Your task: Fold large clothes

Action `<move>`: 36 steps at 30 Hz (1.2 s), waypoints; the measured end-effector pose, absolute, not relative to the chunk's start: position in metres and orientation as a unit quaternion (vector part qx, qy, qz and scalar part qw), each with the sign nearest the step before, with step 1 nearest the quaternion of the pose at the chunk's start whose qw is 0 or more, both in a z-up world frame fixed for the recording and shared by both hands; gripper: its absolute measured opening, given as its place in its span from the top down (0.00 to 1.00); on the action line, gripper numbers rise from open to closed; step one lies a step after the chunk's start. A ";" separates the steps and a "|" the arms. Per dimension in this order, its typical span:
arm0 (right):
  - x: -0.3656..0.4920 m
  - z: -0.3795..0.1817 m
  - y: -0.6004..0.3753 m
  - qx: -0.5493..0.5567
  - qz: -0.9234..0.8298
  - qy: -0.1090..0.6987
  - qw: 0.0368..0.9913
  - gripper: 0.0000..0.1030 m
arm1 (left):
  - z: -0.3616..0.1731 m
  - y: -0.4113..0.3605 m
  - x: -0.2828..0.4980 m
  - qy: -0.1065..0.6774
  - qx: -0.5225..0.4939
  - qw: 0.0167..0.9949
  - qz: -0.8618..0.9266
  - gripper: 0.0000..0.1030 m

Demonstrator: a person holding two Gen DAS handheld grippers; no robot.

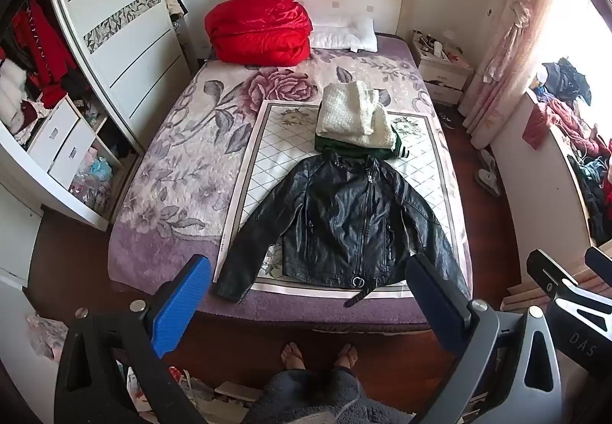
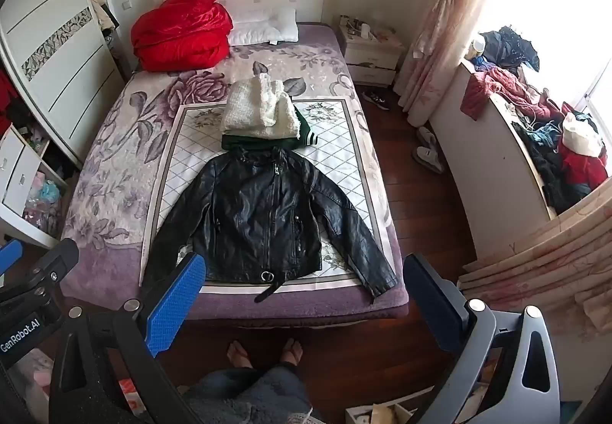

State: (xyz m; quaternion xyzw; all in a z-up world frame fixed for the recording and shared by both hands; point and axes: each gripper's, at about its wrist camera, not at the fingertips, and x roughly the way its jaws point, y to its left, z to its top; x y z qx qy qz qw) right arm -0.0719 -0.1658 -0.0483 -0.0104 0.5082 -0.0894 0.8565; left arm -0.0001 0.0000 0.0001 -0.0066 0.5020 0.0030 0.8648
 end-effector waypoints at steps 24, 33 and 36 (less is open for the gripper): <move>-0.060 -0.035 -0.163 -0.016 -0.091 0.507 0.857 0.00 | 0.000 0.000 0.000 0.499 -0.008 0.867 0.003 0.00; -0.052 -0.029 -0.161 -0.017 -0.091 0.506 0.858 0.00 | 0.000 0.000 0.000 0.498 -0.008 0.867 0.001 0.00; -0.052 -0.030 -0.161 -0.017 -0.091 0.505 0.858 0.00 | 0.002 -0.004 0.004 0.498 -0.009 0.867 0.001 0.00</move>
